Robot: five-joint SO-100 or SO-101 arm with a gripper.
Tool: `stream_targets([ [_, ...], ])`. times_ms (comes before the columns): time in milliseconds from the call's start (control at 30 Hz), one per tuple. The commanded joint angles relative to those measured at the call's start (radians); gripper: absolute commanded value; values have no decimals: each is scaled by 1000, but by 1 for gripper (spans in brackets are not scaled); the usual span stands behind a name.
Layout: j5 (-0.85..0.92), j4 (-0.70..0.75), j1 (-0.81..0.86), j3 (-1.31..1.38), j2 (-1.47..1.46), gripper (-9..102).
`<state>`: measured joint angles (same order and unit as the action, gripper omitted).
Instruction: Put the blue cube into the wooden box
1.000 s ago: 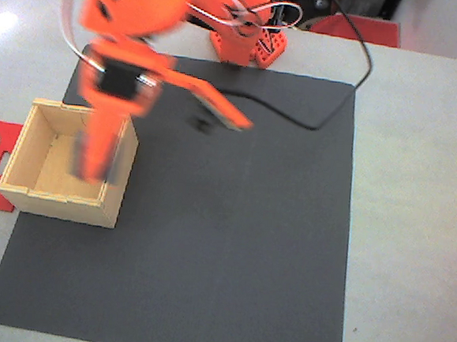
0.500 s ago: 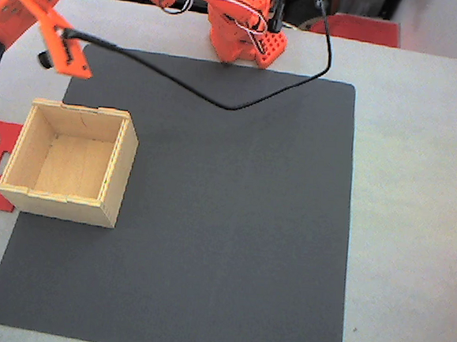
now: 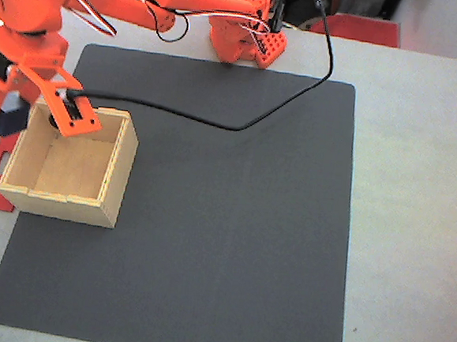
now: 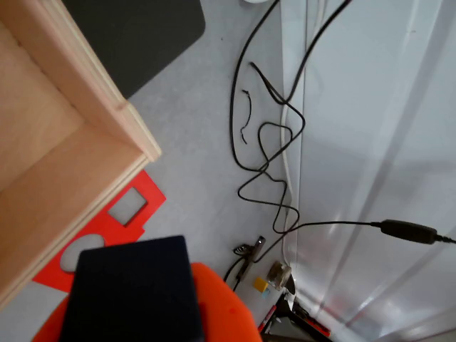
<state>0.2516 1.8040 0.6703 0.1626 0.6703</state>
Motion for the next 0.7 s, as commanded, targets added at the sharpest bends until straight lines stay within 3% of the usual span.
stream_targets([
  [0, -18, 5, -41, 2, -8, 0],
  [333, -98, 5, -98, -18, -83, 0],
  [667, -147, 5, -60, -212, 78, 0],
])
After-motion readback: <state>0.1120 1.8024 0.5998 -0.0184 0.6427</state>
